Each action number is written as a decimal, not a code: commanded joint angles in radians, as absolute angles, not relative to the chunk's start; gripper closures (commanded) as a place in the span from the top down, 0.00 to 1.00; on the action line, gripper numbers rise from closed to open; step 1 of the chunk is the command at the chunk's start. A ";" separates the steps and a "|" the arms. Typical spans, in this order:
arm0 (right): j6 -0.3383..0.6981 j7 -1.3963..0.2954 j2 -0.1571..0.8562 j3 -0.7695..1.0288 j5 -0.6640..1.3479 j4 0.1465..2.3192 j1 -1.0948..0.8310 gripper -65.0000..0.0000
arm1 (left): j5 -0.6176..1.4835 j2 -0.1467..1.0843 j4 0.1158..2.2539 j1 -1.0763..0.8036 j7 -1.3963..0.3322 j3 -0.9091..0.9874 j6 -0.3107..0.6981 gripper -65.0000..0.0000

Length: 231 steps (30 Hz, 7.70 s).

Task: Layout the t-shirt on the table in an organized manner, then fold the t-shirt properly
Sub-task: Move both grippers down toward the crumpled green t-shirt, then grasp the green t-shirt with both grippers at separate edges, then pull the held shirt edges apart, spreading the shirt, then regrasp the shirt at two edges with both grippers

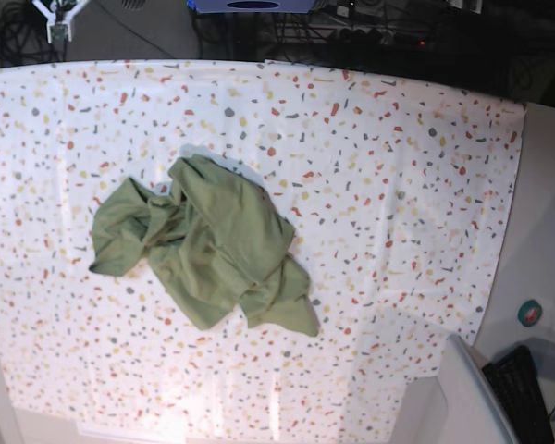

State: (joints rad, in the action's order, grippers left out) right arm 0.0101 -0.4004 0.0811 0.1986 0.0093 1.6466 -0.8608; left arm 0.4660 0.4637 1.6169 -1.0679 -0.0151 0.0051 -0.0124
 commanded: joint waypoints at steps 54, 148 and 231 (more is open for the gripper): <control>-0.004 -0.608 0.165 -0.618 -0.001 1.870 -0.285 0.58 | 0.489 0.229 1.715 -0.381 -0.394 0.084 -0.005 0.33; -0.016 -0.440 0.182 0.300 0.344 1.325 -0.058 0.64 | 0.754 0.216 1.604 -0.303 -0.653 0.248 0.068 0.00; 0.275 -0.625 0.056 0.607 0.584 1.471 -0.277 0.58 | 0.754 0.130 1.187 -0.035 -0.766 -0.047 0.094 0.00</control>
State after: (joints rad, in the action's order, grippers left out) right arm 0.2733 -0.6373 0.0441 0.6033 0.5728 1.4601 -0.2779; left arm 0.7807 0.1215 1.1786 -0.0364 -0.7559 -0.0494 0.1097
